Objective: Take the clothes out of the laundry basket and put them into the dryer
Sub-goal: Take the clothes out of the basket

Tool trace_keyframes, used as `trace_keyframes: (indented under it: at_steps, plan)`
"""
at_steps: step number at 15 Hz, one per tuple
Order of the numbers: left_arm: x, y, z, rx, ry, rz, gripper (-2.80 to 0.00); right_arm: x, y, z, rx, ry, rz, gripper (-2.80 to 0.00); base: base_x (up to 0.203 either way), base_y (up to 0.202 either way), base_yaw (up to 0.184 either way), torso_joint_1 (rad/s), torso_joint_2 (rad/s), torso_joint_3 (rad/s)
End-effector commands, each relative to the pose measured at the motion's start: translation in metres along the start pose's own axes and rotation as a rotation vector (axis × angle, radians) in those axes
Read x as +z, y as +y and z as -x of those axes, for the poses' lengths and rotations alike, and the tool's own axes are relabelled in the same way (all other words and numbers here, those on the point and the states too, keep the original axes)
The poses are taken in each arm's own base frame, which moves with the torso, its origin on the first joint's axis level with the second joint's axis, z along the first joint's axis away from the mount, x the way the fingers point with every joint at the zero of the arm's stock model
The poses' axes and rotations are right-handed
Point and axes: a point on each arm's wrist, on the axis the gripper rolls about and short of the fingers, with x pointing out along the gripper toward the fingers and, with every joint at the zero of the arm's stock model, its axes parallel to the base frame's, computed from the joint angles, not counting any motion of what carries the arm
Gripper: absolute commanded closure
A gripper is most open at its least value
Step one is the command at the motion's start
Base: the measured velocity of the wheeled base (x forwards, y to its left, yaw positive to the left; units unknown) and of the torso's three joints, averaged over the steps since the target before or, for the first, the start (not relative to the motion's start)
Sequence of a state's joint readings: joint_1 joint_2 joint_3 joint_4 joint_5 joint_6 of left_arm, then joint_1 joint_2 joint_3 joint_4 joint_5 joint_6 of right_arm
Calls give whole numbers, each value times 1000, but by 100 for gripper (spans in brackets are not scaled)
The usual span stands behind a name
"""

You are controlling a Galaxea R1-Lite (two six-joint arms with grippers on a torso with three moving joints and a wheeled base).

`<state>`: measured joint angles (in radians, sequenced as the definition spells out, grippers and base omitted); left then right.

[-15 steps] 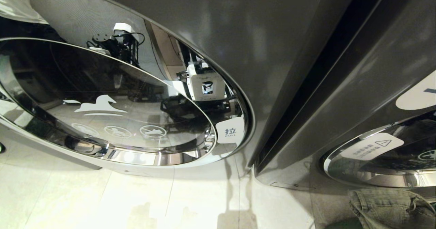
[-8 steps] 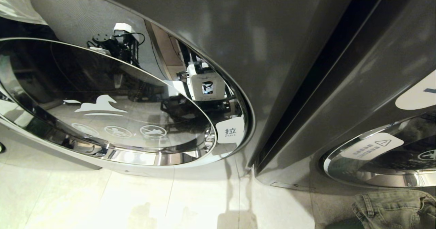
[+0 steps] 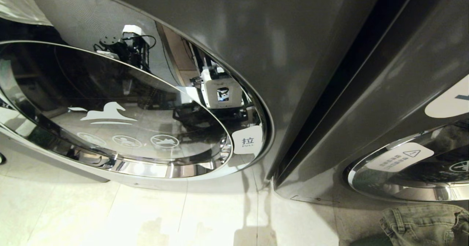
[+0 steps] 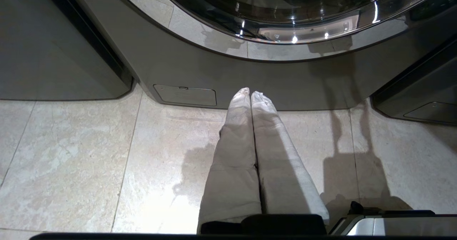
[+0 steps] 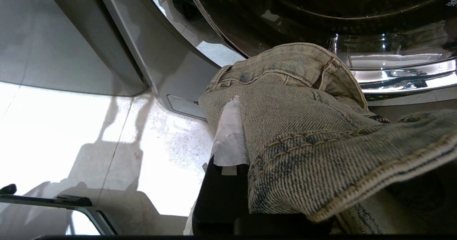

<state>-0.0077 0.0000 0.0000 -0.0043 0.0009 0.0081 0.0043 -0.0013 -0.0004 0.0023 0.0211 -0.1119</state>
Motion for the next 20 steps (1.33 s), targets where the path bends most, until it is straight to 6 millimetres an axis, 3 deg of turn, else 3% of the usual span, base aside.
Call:
trace_keyframes:
  at_steps: [1, 8, 20]
  plan:
    - [0, 0, 0, -1, 1, -3, 0, -1, 0, 0, 1, 4, 3, 0, 0, 0, 0, 0, 0, 0]
    - [0, 0, 0, -4, 2, -18, 0, -1, 0, 0, 0, 4, 3, 0, 0, 0, 0, -1, 1, 5]
    - [0, 0, 0, -1, 0, -10, 0, 0, 0, 0, -13, 2, -53, 0, 0, 0, 0, 1, 2, 185]
